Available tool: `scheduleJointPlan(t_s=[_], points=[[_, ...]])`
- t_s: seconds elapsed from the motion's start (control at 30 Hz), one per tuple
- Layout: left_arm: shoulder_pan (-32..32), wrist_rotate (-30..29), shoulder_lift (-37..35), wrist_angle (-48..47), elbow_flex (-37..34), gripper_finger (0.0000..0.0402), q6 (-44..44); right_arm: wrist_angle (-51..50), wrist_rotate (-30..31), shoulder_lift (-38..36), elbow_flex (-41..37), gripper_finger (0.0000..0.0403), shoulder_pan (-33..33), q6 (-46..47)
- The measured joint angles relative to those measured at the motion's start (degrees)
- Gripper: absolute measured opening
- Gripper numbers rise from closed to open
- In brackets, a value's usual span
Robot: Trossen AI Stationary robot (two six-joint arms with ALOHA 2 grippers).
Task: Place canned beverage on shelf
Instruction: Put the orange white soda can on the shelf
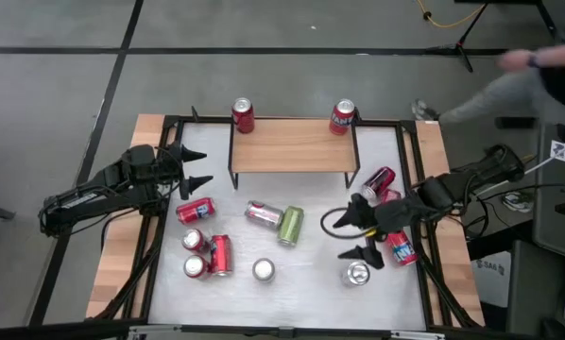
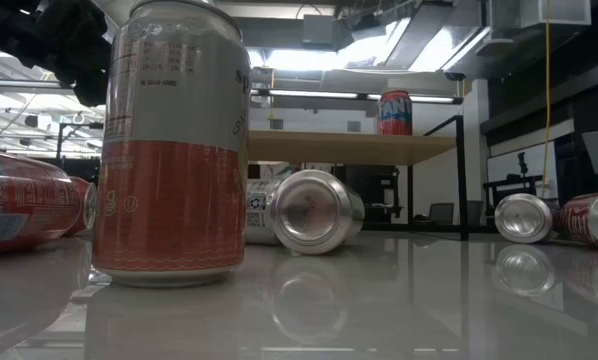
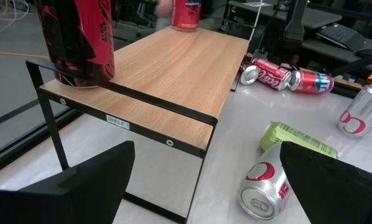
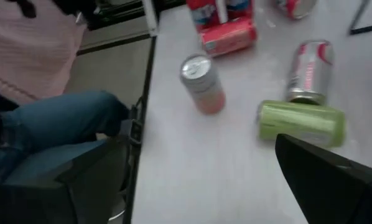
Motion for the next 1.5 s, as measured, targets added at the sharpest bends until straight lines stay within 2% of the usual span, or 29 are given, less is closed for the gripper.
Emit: scheduleJointPlan(t_s=[0.27, 0.53, 0.77, 1.23, 1.5], points=[[0.0, 0.0, 0.0, 0.0, 0.0, 0.0396, 0.0, 6.4, 0.3, 4.9, 0.0, 0.039, 1.9, -0.2], [0.0, 0.0, 0.0, 0.0, 0.0, 0.0396, 0.0, 18.6, 8.4, 11.4, 0.0, 0.039, 1.8, -3.1], [0.0, 0.0, 0.0, 0.0, 0.0, 0.0396, 0.0, 20.5, 10.8, 15.0, 0.1, 0.039, 1.7, -5.7], [0.0, 0.0, 0.0, 0.0, 0.0, 0.0396, -3.4, 33.3, 18.6, 23.0, 0.2, 0.039, 1.7, -10.8], [0.0, 0.0, 0.0, 0.1, 0.0, 0.0396, -3.5, 42.1, 18.6, 29.6, 0.2, 0.039, 1.8, -10.8]])
